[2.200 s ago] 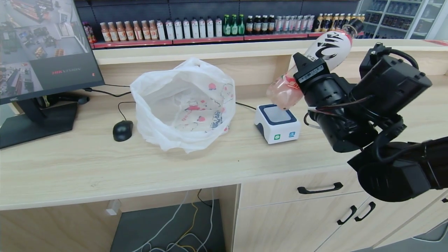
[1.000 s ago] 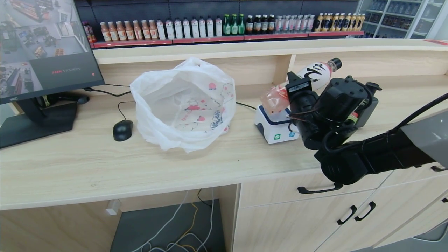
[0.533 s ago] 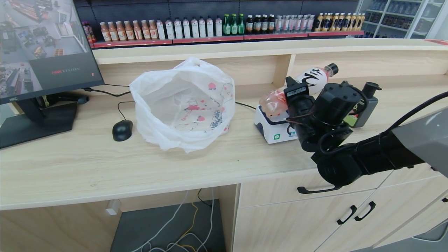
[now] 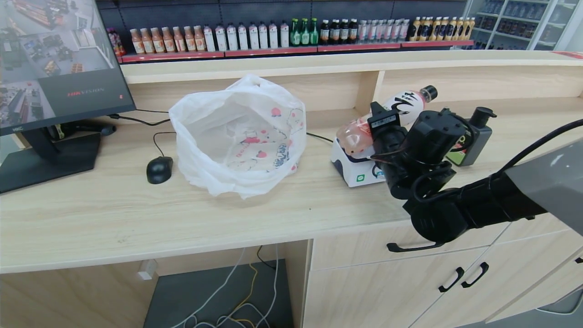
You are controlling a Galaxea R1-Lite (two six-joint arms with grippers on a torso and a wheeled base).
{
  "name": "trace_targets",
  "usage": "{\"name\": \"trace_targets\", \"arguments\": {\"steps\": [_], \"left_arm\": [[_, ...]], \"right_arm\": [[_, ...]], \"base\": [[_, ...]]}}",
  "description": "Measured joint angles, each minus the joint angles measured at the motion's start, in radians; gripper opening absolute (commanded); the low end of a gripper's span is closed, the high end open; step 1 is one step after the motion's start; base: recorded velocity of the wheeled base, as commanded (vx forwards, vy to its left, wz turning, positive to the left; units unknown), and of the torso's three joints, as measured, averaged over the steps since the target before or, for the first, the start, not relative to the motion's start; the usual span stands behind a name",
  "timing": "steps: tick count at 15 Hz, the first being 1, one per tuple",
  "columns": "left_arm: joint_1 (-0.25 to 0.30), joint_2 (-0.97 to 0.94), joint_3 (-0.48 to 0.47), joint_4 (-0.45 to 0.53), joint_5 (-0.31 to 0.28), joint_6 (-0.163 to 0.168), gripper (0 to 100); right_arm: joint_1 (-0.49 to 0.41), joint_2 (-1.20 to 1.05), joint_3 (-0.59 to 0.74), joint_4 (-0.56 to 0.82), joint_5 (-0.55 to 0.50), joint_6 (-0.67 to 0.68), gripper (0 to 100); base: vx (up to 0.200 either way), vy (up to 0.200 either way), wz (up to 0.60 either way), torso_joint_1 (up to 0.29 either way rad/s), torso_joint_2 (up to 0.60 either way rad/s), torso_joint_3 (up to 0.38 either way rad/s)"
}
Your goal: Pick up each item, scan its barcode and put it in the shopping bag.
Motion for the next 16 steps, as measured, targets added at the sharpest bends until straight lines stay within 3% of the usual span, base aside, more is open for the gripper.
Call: {"name": "trace_targets", "arguments": {"steps": [16], "left_arm": [[0.0, 0.0, 0.0, 0.0, 0.0, 0.0, 100]], "right_arm": [[0.004, 0.001, 0.002, 0.001, -0.002, 0.005, 0]], "base": [[0.0, 0.0, 0.0, 0.0, 0.0, 0.0]]}}
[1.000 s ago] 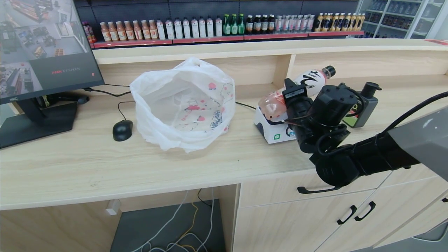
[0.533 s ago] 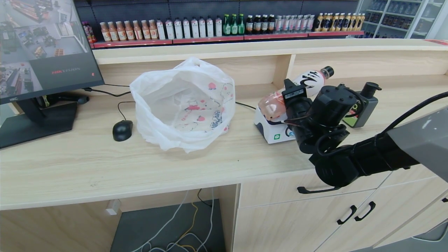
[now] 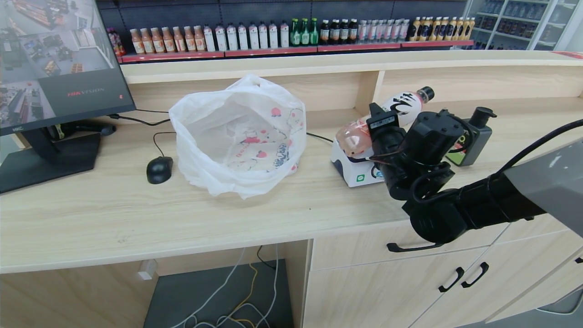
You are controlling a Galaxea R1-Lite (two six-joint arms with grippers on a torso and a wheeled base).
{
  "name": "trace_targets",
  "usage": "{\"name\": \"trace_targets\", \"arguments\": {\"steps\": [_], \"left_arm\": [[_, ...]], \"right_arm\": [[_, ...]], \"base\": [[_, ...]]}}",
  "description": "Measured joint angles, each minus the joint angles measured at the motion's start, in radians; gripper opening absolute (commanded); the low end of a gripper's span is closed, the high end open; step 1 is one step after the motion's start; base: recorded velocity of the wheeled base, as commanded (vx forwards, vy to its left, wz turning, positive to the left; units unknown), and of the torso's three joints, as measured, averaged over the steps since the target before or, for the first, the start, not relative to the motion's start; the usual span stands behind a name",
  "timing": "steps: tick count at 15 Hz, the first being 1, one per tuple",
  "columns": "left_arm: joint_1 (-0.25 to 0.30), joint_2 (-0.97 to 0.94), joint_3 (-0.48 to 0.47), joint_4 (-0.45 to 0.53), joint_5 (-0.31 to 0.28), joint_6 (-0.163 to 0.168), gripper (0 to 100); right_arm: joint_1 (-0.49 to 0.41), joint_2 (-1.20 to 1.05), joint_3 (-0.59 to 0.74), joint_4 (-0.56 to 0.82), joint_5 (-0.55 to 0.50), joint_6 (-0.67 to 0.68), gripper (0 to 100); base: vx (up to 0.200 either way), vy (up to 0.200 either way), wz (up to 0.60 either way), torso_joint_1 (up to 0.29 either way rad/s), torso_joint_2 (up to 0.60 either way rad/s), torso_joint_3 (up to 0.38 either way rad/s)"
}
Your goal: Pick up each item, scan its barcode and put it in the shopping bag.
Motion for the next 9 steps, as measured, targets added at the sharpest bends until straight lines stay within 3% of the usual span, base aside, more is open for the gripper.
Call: {"name": "trace_targets", "arguments": {"steps": [9], "left_arm": [[0.001, 0.0, 0.0, 0.0, 0.0, -0.002, 100]], "right_arm": [[0.054, -0.069, -0.03, -0.004, 0.013, -0.2, 0]], "base": [[0.0, 0.0, 0.0, 0.0, 0.0, 0.0]]}}
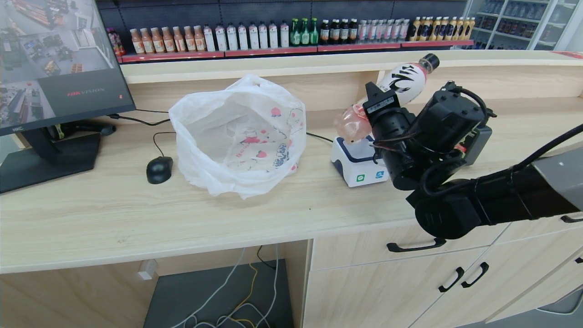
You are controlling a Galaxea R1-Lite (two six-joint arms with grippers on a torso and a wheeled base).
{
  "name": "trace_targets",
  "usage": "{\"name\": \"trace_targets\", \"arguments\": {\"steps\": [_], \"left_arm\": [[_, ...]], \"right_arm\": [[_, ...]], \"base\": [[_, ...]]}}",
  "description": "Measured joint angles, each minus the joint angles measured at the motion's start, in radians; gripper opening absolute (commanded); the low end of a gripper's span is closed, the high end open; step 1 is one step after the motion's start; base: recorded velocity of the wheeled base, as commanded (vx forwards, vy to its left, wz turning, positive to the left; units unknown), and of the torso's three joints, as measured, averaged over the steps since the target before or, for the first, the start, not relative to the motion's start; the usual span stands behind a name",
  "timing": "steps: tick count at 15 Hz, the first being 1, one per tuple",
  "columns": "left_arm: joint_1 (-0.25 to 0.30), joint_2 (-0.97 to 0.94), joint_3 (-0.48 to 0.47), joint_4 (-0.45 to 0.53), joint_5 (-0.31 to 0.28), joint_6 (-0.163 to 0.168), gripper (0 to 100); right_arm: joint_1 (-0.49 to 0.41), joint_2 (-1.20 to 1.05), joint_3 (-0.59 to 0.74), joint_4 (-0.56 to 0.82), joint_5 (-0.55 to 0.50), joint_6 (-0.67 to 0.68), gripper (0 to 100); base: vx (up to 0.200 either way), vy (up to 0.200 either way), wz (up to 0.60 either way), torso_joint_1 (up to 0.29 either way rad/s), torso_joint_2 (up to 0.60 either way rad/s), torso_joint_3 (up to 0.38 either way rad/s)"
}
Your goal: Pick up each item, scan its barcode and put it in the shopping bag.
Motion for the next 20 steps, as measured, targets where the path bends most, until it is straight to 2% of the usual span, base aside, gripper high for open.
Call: {"name": "trace_targets", "arguments": {"steps": [2, 9, 12, 14, 16, 20], "left_arm": [[-0.001, 0.0, 0.0, 0.0, 0.0, 0.0, 100], [0.0, 0.0, 0.0, 0.0, 0.0, 0.004, 100], [-0.001, 0.0, 0.0, 0.0, 0.0, 0.001, 100], [0.0, 0.0, 0.0, 0.0, 0.0, 0.001, 100], [0.0, 0.0, 0.0, 0.0, 0.0, 0.002, 100], [0.001, 0.0, 0.0, 0.0, 0.0, 0.001, 100]], "right_arm": [[0.031, -0.024, 0.0, -0.001, 0.011, -0.062, 0], [0.102, -0.079, 0.001, -0.036, 0.1, -0.461, 0], [0.114, -0.079, 0.023, -0.15, 0.213, -0.674, 0], [0.09, -0.071, 0.036, -0.23, 0.243, -0.82, 0], [0.078, -0.067, 0.049, -0.254, 0.256, -0.861, 0], [0.074, -0.061, 0.09, -0.302, 0.3, -0.893, 0]], "base": [[0.0, 0.0, 0.0, 0.0, 0.0, 0.0], [0.0, 0.0, 0.0, 0.0, 0.0, 0.0], [0.0, 0.0, 0.0, 0.0, 0.0, 0.0], [0.0, 0.0, 0.0, 0.0, 0.0, 0.0], [0.0, 0.0, 0.0, 0.0, 0.0, 0.0], [0.0, 0.2, 0.0, 0.0, 0.01, 0.001]]}}
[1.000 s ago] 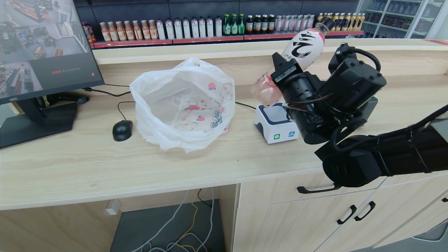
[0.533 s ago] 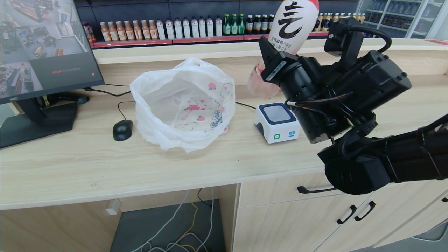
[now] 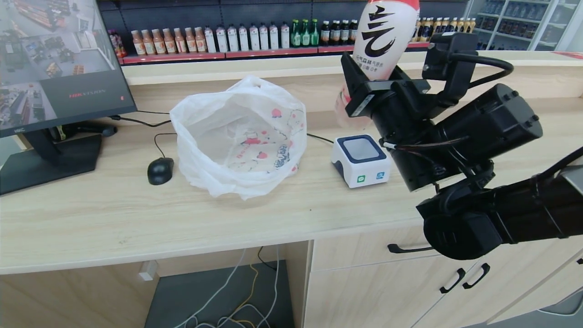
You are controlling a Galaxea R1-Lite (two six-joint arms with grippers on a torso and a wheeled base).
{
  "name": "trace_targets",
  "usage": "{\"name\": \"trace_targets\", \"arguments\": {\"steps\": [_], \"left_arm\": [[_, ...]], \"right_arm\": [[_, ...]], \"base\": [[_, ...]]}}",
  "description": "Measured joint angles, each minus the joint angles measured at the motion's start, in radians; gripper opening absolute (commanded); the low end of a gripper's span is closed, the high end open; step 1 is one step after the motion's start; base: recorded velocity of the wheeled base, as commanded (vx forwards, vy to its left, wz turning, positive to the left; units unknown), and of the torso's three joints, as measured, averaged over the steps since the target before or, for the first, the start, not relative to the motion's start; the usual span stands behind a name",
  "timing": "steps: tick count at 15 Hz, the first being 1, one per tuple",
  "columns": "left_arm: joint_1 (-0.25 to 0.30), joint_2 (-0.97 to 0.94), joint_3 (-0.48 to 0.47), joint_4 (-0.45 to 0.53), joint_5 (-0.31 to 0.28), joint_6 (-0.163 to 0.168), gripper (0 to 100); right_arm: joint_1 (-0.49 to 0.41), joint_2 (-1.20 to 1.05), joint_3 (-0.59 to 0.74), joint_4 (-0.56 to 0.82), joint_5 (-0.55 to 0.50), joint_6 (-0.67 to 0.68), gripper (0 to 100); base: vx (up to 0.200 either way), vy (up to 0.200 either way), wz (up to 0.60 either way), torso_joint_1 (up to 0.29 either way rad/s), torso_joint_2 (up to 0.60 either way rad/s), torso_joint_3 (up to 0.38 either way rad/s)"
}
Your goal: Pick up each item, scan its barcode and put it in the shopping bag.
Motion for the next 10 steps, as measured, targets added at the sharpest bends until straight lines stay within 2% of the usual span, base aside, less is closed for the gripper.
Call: {"name": "trace_targets", "arguments": {"steps": [8, 10], "left_arm": [[-0.001, 0.0, 0.0, 0.0, 0.0, 0.0, 100], [-0.001, 0.0, 0.0, 0.0, 0.0, 0.0, 100]], "right_arm": [[-0.007, 0.002, 0.012, 0.008, -0.001, 0.022, 0], [-0.007, 0.003, 0.012, 0.029, -0.001, 0.021, 0]], "base": [[0.0, 0.2, 0.0, 0.004, 0.0, 0.002], [0.0, 0.0, 0.0, 0.0, 0.0, 0.0]]}}
